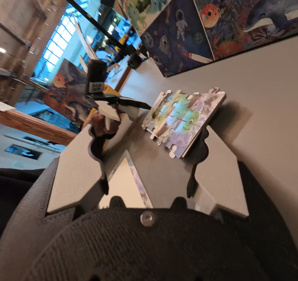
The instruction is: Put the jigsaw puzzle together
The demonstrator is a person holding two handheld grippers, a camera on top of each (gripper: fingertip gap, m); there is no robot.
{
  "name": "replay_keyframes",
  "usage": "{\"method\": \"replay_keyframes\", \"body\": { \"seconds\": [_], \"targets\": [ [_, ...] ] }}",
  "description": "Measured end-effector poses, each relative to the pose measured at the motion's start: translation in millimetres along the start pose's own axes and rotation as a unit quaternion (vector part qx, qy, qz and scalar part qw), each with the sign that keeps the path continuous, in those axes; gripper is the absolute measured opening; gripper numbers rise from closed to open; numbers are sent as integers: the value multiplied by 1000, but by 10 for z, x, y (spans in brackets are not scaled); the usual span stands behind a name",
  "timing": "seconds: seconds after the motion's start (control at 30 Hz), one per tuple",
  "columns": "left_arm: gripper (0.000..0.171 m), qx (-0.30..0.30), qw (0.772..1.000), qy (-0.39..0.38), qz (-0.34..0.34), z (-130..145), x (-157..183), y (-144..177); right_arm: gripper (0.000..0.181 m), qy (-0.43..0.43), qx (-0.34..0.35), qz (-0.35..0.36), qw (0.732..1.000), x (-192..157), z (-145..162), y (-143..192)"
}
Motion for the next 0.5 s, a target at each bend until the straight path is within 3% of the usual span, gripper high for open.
{"method": "replay_keyframes", "body": {
  "seconds": [0.27, 0.5],
  "targets": [
    [98, 7, 1000, -2, -3, -28, -42, 19, 101, -93, 102, -149, 979, -288, -274, 116],
    [95, 7, 1000, -6, -1, -26, -51, 12, 74, -91, 72, -154, 981, -279, -156, 27]
  ]
}}
Point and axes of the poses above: each gripper's, where its closed fingertips meet, y back along the fingers, z out of its underside, x = y × z across the jaws, the point moved 2 cm from there along y, back along the fingers, and after that the axes turned 12 degrees about y, right-handed, at the moved point
